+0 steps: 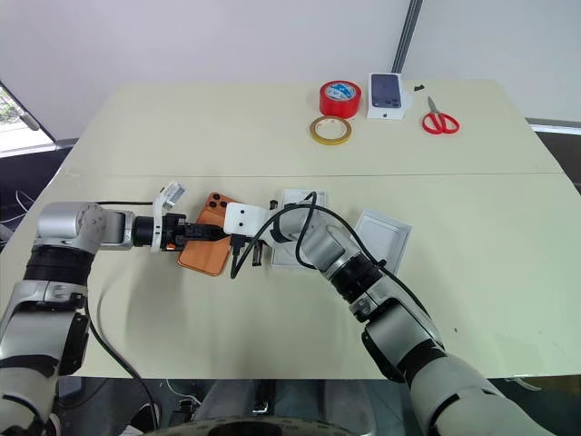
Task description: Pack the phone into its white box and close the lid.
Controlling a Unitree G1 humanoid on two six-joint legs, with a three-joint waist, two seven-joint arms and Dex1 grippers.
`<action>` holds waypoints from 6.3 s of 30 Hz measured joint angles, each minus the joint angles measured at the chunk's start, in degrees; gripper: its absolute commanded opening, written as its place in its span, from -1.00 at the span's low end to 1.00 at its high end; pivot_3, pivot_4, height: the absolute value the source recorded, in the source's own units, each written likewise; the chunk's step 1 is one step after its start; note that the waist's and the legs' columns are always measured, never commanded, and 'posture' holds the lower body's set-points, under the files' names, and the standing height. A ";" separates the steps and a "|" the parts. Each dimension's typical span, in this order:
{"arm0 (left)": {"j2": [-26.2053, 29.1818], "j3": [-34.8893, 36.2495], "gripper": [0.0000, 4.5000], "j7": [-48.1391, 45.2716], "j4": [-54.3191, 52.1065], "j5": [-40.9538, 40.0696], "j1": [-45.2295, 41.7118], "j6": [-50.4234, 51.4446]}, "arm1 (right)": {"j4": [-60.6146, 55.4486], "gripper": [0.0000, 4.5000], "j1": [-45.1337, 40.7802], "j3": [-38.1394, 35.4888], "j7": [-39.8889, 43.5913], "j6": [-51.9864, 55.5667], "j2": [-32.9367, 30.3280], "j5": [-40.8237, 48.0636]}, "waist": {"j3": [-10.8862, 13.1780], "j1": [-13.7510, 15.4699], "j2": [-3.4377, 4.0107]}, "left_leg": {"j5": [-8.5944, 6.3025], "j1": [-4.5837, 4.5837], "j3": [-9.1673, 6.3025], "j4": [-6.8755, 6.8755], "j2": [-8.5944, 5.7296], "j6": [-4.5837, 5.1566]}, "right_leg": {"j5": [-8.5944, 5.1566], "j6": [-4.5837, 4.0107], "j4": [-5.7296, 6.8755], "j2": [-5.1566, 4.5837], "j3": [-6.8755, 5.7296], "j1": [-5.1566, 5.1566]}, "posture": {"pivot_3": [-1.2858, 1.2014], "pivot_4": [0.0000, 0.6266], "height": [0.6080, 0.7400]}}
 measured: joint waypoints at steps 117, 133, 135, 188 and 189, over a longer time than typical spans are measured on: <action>-26.68 21.63 0.98 37.18 -15.16 -24.89 7.22 0.71 | -21.46 0.86 20.29 -22.91 2.31 -3.20 -25.87 20.91 | 0.34 0.56 -0.45 | 0.06 -0.23 0.02 -0.16 0.11 -0.13 | 0.01 0.01 -0.60 0.06 0.03 0.03 | 0.03 -0.52 1.00; -16.45 5.75 0.98 30.12 -19.49 -19.49 4.05 2.06 | -21.46 0.86 20.53 -21.03 0.05 -3.67 -23.72 19.83 | 0.34 0.27 -0.44 | 0.08 -0.20 0.02 -0.20 0.12 -0.16 | 0.00 0.01 -0.59 0.08 0.04 0.02 | 0.03 -0.52 1.00; -15.93 5.03 0.98 29.21 -18.91 -18.37 3.26 1.25 | -21.45 0.86 20.53 -20.98 -0.09 -3.78 -23.70 19.83 | 0.34 0.31 -0.43 | 0.09 -0.20 0.02 -0.19 0.12 -0.17 | 0.00 0.01 -0.59 0.08 0.04 0.02 | 0.03 -0.52 1.00; -3.19 -0.54 -0.96 24.23 -19.36 3.09 6.28 -22.36 | -17.77 -1.00 18.43 -20.10 -2.77 -5.68 -20.01 18.10 | 0.38 0.92 -0.41 | 0.05 -0.29 0.01 -0.23 0.12 -0.09 | 0.00 0.00 -0.67 0.05 0.04 -0.02 | 0.03 -0.52 1.00; -3.31 -1.05 -0.99 23.68 -19.03 3.83 6.52 -23.46 | -17.36 -1.00 18.13 -19.74 -3.03 -6.27 -20.03 17.32 | 0.38 0.89 -0.41 | 0.04 -0.29 0.02 -0.23 0.12 -0.09 | 0.00 0.00 -0.69 0.05 0.04 -0.02 | 0.03 -0.52 1.00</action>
